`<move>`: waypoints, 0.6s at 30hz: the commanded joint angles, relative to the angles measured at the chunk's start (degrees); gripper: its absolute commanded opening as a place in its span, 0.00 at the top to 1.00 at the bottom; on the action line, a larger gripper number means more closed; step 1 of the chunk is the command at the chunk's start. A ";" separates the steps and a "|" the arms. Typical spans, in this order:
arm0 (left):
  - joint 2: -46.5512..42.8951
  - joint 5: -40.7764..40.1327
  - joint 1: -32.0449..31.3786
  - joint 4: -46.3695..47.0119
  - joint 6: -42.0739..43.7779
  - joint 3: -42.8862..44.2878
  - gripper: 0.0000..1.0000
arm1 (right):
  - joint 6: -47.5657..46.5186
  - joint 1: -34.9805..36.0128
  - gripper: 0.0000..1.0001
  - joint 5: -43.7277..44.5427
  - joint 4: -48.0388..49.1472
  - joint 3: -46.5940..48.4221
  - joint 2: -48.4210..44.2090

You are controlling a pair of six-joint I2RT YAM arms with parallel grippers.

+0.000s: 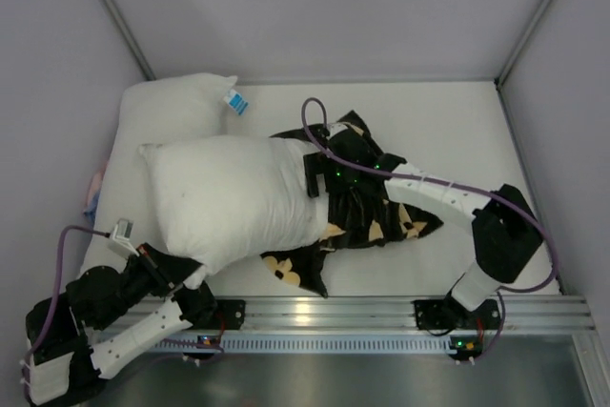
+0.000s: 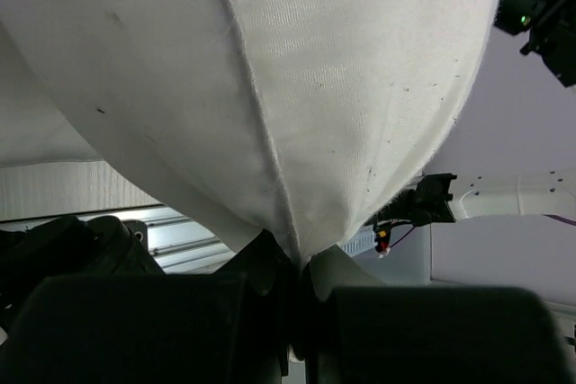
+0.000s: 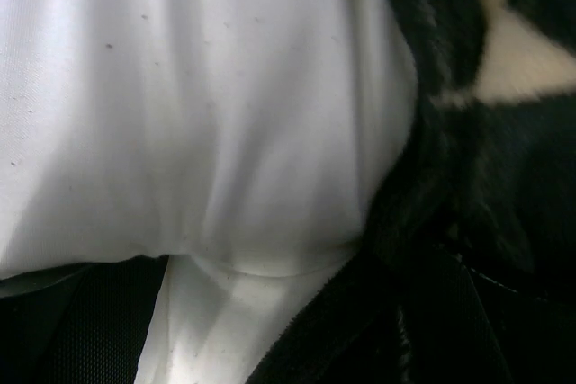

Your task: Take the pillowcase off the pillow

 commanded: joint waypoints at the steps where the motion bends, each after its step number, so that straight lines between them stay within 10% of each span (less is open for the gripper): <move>1: 0.21 3.84 1.34 2.38 0.20 -1.43 1.00 | -0.68 -2.34 0.01 2.30 4.54 10.31 7.78; 6: 0.13 4.81 2.66 2.30 1.69 -0.90 1.00 | -2.08 -1.29 0.01 3.25 0.67 12.98 4.11; 18: 0.21 4.28 3.01 2.38 1.96 -1.78 1.00 | -0.77 -0.67 0.00 11.44 -6.37 -18.84 -32.55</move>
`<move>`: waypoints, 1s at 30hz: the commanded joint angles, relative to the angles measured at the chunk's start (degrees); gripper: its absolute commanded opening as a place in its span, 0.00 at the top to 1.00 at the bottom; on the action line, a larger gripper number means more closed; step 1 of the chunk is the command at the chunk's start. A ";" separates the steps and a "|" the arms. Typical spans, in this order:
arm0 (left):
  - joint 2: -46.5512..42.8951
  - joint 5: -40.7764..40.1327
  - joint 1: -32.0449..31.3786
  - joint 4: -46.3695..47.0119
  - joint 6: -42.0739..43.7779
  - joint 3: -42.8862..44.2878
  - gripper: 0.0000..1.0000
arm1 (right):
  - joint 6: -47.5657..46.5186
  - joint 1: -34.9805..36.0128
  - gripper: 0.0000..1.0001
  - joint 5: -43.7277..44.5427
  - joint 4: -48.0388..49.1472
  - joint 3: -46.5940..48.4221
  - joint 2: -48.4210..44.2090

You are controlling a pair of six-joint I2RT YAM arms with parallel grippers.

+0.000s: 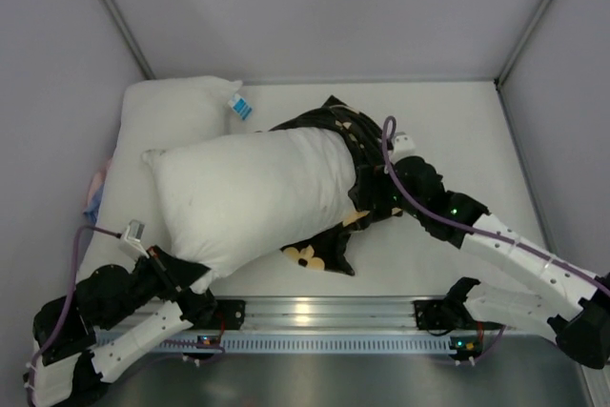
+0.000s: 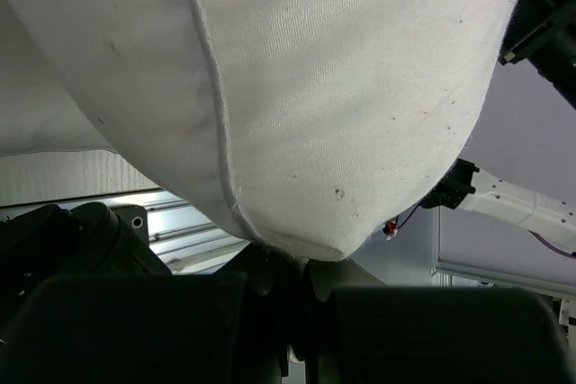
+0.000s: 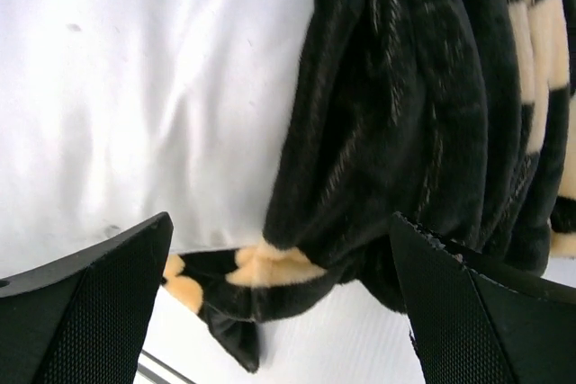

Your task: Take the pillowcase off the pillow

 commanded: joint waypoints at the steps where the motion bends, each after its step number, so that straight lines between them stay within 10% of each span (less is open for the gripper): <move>1: 0.21 -1.07 0.37 1.79 0.69 1.08 1.00 | 1.57 1.10 0.00 1.01 -3.05 -5.66 -2.36; 14: 0.13 -0.55 0.37 1.53 0.78 8.02 1.00 | 4.38 1.10 0.05 5.92 3.72 -9.10 7.45; 20: 0.13 -0.28 0.37 1.18 1.40 12.07 1.00 | 6.14 0.40 0.35 8.74 5.83 -5.24 14.76; 27: 0.13 -0.98 0.37 -1.36 2.10 20.58 1.00 | 7.81 -8.18 0.98 7.09 9.24 -4.27 20.65; 30: 0.13 -2.83 0.37 -3.38 2.19 27.59 1.00 | 7.90 -15.12 1.00 3.40 9.87 -4.45 22.84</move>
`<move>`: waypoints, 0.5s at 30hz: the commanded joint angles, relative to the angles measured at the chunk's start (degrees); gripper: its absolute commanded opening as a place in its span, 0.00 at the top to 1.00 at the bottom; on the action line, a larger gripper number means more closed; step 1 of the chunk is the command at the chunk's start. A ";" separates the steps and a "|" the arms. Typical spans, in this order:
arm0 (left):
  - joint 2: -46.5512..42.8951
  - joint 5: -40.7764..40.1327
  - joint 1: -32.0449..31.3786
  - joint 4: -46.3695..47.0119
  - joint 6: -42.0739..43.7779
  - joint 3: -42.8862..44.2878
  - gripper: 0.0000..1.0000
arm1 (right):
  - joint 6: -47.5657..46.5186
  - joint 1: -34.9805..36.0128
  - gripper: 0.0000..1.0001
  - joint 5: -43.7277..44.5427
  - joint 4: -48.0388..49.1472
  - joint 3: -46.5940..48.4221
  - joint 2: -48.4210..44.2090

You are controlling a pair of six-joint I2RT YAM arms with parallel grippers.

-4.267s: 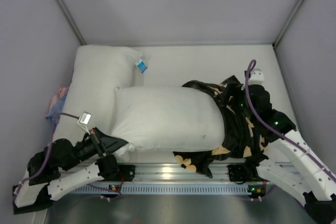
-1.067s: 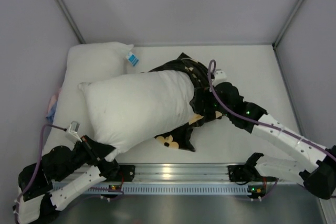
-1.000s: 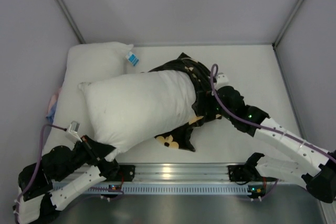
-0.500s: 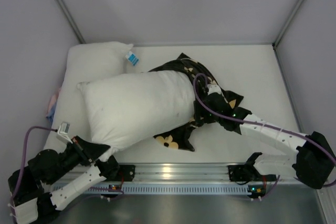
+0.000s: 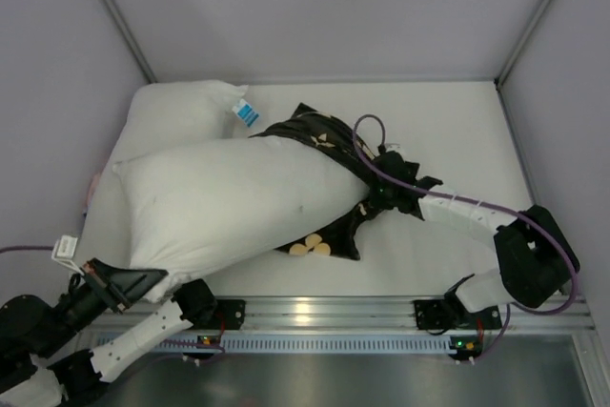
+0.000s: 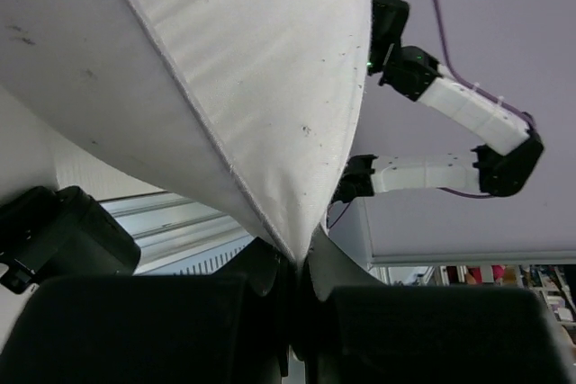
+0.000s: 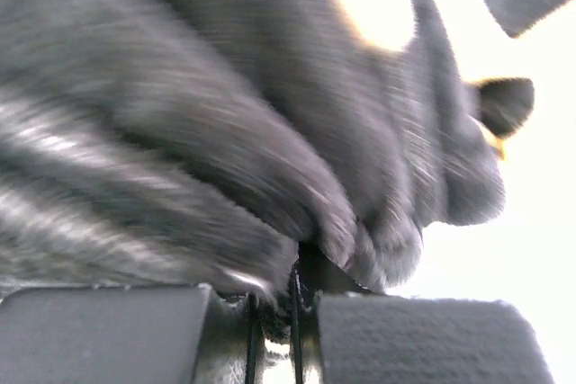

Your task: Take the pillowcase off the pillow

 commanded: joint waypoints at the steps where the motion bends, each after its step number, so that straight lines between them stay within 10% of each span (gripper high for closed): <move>1: -0.42 -3.36 0.37 -1.02 0.61 11.80 1.00 | 0.03 -9.81 1.00 1.34 4.69 1.19 3.26; 15: -0.33 -4.77 0.37 -3.85 0.26 13.41 1.00 | -5.24 -22.23 0.91 -8.15 6.89 -0.73 -0.67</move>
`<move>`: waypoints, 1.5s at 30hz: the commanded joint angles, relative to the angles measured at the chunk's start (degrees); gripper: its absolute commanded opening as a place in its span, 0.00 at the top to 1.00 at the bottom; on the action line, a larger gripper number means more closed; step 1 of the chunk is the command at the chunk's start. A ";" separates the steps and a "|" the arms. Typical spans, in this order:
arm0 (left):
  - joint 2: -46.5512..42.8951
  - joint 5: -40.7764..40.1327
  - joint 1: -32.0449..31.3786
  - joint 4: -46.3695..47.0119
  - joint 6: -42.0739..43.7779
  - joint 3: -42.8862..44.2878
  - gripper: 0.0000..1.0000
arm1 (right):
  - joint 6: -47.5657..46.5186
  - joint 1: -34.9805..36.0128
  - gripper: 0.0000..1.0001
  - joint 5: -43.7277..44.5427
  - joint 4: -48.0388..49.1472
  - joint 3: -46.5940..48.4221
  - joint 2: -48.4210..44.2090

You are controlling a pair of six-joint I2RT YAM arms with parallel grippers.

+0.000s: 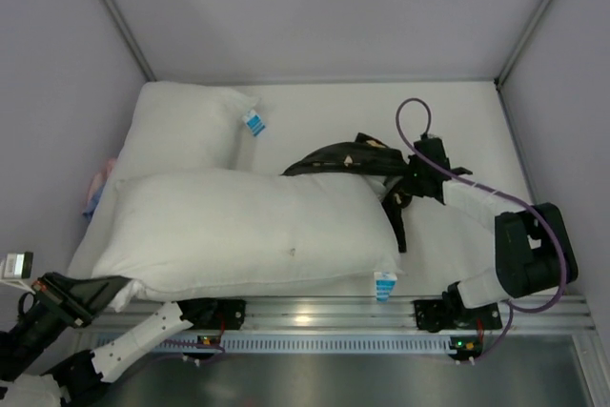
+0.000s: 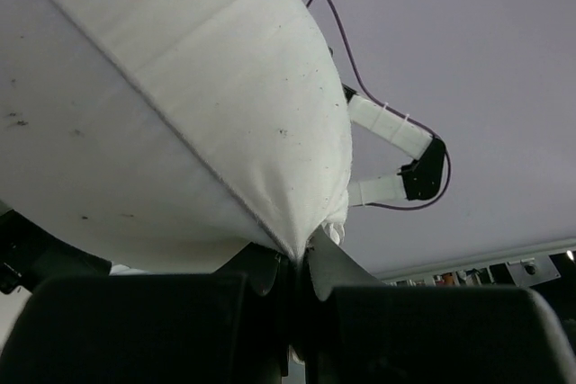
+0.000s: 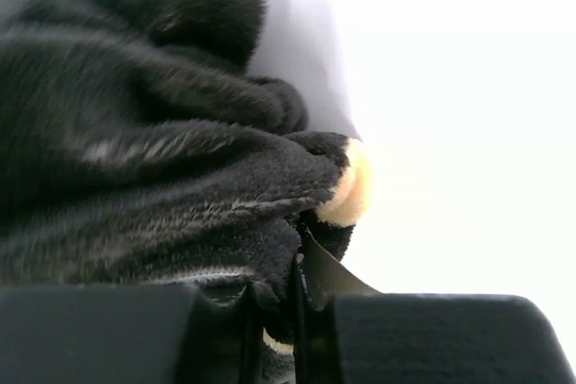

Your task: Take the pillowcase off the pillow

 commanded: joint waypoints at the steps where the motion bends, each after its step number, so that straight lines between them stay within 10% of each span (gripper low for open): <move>1: 0.32 -2.12 0.35 -1.65 -0.20 -4.25 1.00 | -2.99 1.68 0.90 -2.63 4.38 -0.72 -5.12; 13: 0.32 -1.60 0.35 -1.21 -1.07 -12.89 1.00 | -4.75 8.99 0.93 1.05 1.66 3.31 -5.22; 27: 0.32 -1.33 0.43 -1.73 -0.55 -1.55 1.00 | -2.20 -14.12 1.00 4.48 -9.32 27.48 -8.37; 45: 0.41 -4.32 -1.15 -1.38 -3.10 -16.22 1.00 | -9.15 -27.22 1.00 20.44 -27.86 48.23 -25.43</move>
